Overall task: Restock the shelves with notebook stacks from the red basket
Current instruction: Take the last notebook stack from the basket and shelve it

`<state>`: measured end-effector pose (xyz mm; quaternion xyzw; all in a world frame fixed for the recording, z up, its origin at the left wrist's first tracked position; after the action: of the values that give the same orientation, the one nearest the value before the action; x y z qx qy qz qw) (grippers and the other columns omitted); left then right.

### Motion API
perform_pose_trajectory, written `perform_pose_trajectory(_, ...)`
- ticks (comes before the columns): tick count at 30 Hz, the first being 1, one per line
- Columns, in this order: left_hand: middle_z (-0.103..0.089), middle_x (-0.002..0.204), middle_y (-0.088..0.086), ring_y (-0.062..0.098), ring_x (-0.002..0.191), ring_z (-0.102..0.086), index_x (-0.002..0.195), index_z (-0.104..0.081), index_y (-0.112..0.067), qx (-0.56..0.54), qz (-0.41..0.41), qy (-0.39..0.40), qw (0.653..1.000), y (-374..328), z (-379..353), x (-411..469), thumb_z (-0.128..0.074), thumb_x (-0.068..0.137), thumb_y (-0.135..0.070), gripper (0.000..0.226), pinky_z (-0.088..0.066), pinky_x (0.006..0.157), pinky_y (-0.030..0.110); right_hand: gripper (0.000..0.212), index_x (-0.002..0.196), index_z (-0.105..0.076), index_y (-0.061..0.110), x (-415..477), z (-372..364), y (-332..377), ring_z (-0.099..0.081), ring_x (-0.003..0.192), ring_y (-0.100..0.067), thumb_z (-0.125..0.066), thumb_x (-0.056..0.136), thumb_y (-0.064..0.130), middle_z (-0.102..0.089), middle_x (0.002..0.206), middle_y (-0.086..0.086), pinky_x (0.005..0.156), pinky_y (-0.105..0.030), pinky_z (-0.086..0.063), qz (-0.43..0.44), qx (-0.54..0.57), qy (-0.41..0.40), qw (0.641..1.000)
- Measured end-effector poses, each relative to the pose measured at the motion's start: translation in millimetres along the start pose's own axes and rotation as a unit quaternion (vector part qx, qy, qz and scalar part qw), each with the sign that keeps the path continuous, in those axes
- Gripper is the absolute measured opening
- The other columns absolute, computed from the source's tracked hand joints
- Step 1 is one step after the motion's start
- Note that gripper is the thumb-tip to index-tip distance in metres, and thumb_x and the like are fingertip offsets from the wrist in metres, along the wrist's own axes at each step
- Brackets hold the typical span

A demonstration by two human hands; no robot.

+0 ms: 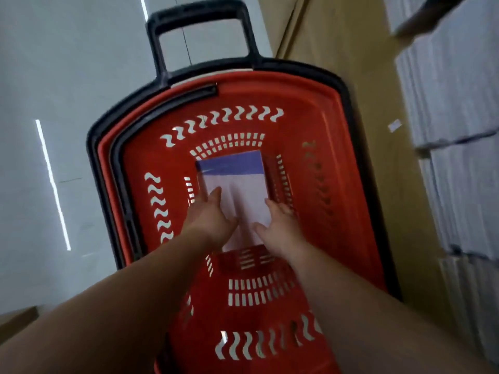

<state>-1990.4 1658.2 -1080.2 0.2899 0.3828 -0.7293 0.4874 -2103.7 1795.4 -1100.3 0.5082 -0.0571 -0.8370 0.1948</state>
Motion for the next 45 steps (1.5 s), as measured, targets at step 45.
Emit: perform_pose_trajectory(45, -0.054, 0.117, -0.003, 0.030, 0.117, -0.059, 0.142, -0.037, -0.028, -0.403, 0.169, -0.073, 0.896, 15.4, -63.3, 33.3, -0.059, 0.099, -0.020, 0.049, -0.054, 0.095, 0.049, 0.103, 0.159, 0.013, 0.039, 68.5, -35.9, -54.8, -0.018, 0.154, -0.032, -0.065, 0.092, 0.048, -0.011, 0.169, -0.011, 0.123, -0.050, -0.022, -0.099, 0.120, -0.060, 0.986)
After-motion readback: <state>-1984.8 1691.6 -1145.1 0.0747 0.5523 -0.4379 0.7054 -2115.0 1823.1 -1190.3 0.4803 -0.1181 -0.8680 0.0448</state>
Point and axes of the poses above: each hand's wrist, its own x-axis towards the middle knuckle, its own z-axis out of the back of the hand, y = z × x, the point moved 7 cm from there along x, towards the middle knuckle
